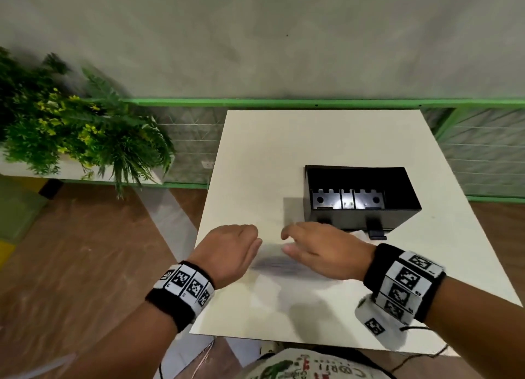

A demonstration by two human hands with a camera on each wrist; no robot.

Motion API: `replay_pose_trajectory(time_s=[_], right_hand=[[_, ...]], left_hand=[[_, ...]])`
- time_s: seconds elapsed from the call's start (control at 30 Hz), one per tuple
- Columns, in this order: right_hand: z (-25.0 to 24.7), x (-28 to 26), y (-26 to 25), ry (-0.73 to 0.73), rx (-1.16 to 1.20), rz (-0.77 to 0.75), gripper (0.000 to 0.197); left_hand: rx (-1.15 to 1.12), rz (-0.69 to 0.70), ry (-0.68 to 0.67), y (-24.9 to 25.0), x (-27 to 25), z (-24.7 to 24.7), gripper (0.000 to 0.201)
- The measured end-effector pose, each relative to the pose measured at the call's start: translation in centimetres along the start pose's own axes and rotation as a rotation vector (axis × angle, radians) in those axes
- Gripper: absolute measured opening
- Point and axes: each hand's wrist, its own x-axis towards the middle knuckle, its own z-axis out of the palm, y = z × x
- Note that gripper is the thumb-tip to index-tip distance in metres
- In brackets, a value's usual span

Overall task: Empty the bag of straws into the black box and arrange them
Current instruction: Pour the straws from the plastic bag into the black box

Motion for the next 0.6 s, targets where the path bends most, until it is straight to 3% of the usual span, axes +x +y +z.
replay_pose_trajectory(time_s=[0.1,0.23,0.37,0.47,0.6], right_hand=[[0.2,2.3,-1.5,-0.027,0.118,-0.075,0.028],[-0.7,2.1,-0.3,0.041,0.091,-0.104,0.026],[-0.9,1.9,0.5,0.075,0.095,-0.145,0.022],[-1.4,0.5,2.9,0.028,0.002,-0.158,0.025],[-2.3,-4.0,8.0,-0.033,-0.164,-0.055,0.022]], left_hand=[[-0.056,-0.068,-0.014,1.5,1.6,-0.5,0.026],[0.162,0.002,-0.007,2.6,2.4,-1.6,0.029],[0.192,-0.013,0.005,4.6,3.4,-1.0,0.025],[0.282,-0.001,-0.031,3.4,2.8,-0.9,0.026],[0.316,-0.059,-0.061,1.5,0.6,-1.4,0.027]])
